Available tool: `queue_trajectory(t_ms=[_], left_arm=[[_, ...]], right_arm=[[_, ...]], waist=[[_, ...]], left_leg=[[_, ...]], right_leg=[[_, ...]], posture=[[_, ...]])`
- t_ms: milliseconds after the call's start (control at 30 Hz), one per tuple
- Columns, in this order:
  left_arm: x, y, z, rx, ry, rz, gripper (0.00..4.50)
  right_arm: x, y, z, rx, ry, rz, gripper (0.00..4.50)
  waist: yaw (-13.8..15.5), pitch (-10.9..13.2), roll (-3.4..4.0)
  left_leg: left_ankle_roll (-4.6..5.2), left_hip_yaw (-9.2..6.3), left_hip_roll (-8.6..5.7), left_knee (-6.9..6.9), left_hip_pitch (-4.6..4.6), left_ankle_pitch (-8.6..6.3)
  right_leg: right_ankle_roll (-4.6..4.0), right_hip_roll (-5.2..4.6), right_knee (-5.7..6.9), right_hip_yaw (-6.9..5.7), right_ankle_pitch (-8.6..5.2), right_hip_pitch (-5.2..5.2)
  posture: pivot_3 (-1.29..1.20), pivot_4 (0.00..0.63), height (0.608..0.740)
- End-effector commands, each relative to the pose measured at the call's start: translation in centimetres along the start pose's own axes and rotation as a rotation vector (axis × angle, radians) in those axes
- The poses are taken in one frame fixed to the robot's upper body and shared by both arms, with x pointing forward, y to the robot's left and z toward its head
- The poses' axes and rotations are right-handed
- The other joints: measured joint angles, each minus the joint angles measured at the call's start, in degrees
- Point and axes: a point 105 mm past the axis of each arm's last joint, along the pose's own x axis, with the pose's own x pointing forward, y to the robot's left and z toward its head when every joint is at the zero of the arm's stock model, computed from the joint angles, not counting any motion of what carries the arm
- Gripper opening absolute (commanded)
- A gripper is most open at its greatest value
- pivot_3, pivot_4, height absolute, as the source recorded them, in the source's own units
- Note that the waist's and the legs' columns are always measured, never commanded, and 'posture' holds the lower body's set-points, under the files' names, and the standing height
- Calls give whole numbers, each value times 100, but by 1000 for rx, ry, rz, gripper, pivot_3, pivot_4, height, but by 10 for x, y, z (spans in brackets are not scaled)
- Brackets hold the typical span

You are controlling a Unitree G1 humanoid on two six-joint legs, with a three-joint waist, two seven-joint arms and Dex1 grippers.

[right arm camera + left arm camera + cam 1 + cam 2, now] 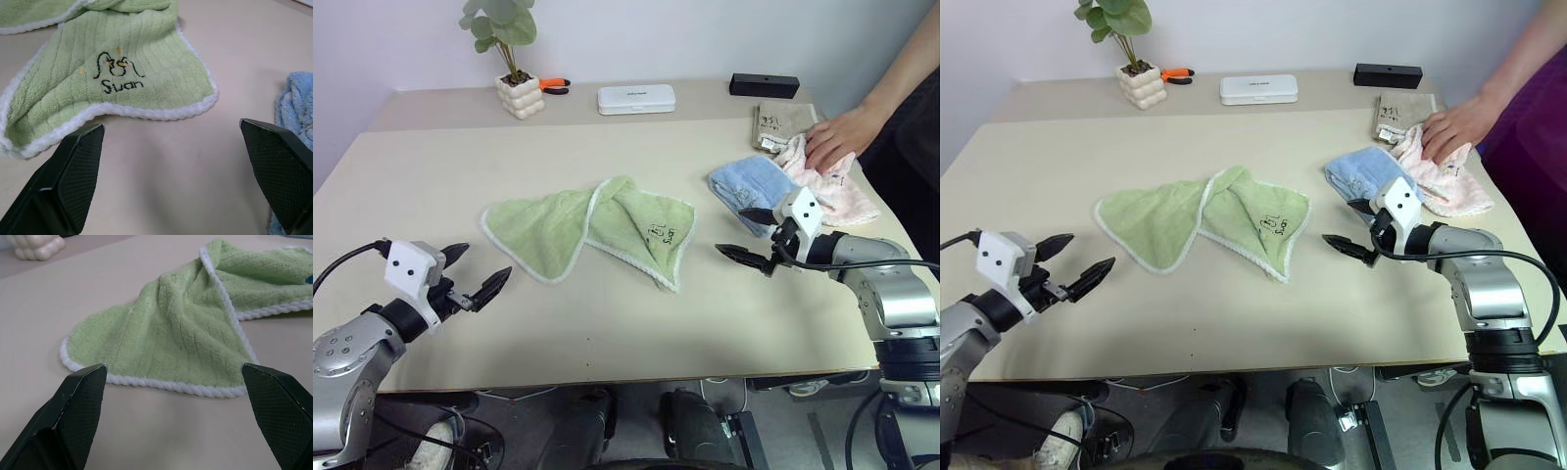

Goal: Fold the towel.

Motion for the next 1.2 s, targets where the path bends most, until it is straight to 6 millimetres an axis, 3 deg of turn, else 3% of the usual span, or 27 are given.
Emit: queue_trajectory(t_ms=[33, 233, 433, 500, 600, 1100, 1200], left_arm=[[0, -7, 8, 22, -21, -28, 4468], [2, -11, 9, 28, -18, -57, 4468], [20, -69, 12, 165, 31, -367, 4468], [30, -77, 9, 221, 43, -383, 4468], [45, -72, 1, 251, 68, -320, 4468], [76, -47, -40, 268, 183, -220, 4468], [83, -47, -36, 220, 145, -214, 3620]], right_arm=[[-2, -1, 14, -24, -41, -9, 4500], [2, 5, 17, -25, -52, -6, 4500], [15, 15, 20, 12, -85, 9, 4500], [19, 22, 21, 21, -93, 30, 4500], [24, 29, 23, 19, -101, 25, 4500], [33, 44, 41, 20, -138, 25, 4500], [35, 45, 43, 16, -146, 31, 4500]], waist=[[1, 0, 0], [0, 0, 0], [4, 2, 2], [13, 2, 2], [42, 4, 4], [125, 2, 5], [122, 2, 6]], left_leg=[[0, 0, 0, 0, 0, 0], [0, 0, 0, 0, 0, 0], [-1, 6, 1, 0, -1, -4], [0, 8, 1, -1, -1, -5], [3, 9, 1, -1, -2, -3], [4, 14, 2, -4, -8, -3], [4, 14, 2, -2, -7, -2]], right_leg=[[0, 0, 0, 0, 0, 0], [0, 0, -1, 1, 0, 0], [-2, 0, -4, 6, -1, -1], [-2, 0, -5, 9, -1, -2], [-1, 0, -4, 9, 0, -4], [17, 4, -2, 18, 11, -16], [17, 4, -1, 17, 11, -16]], posture=[[0, 150, 738], [0, 150, 738], [0, 150, 738], [0, 150, 738], [0, 150, 738], [0, 150, 738], [0, 150, 738]])
